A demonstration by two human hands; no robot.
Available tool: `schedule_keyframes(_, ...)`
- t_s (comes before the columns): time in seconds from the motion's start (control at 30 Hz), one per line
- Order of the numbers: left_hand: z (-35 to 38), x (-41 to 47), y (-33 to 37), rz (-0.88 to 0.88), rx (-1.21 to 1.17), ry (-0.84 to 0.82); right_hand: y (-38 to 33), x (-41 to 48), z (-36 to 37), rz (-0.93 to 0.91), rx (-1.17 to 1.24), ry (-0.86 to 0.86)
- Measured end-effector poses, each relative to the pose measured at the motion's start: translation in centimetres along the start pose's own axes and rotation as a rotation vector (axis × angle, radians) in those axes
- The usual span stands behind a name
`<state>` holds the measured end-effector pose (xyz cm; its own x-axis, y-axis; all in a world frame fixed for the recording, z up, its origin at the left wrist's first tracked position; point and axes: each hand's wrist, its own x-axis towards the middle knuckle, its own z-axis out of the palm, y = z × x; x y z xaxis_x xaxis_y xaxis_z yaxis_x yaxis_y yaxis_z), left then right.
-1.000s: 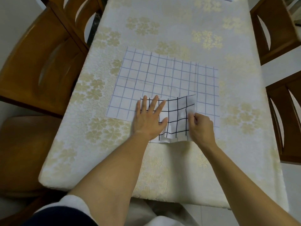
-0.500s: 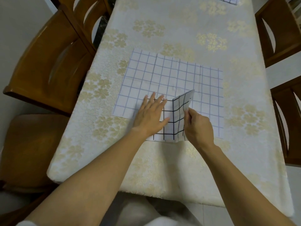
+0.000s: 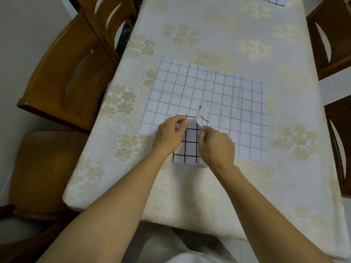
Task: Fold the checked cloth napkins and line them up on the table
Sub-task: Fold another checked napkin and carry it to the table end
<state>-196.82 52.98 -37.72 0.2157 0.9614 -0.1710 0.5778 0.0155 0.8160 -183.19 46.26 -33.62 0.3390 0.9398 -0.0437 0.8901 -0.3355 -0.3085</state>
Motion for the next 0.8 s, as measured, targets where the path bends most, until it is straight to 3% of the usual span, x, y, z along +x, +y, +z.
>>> schedule_keyframes(0.07,-0.8,0.3,0.9,-0.120,-0.146,-0.076,-1.2,0.4,0.7,0.034,-0.001,-0.028)
schedule_keyframes(0.17,-0.9,1.0,1.2,-0.201,-0.186,-0.175,-2.9,0.8,1.9,0.032,-0.012,-0.105)
schedule_keyframes(0.3,-0.4,2.2,0.1,-0.246,-0.093,-0.101,-2.8,0.2,2.9,-0.129,0.060,-0.260)
schedule_keyframes(0.4,-0.5,2.7,-0.4,-0.213,0.014,-0.062,-0.5,-0.4,3.1,-0.111,0.167,-0.097)
schedule_keyframes(0.5,-0.4,3.0,-0.5,-0.183,0.074,-0.062,1.7,-0.5,4.2,-0.132,0.085,0.045)
schedule_keyframes(0.67,-0.2,2.3,-0.9,-0.109,0.175,-0.029,3.7,-0.8,6.4,-0.204,-0.004,-0.031)
schedule_keyframes(0.8,-0.3,1.5,-0.1,0.132,0.614,0.064,3.8,-1.3,6.8,-0.177,0.136,-0.071)
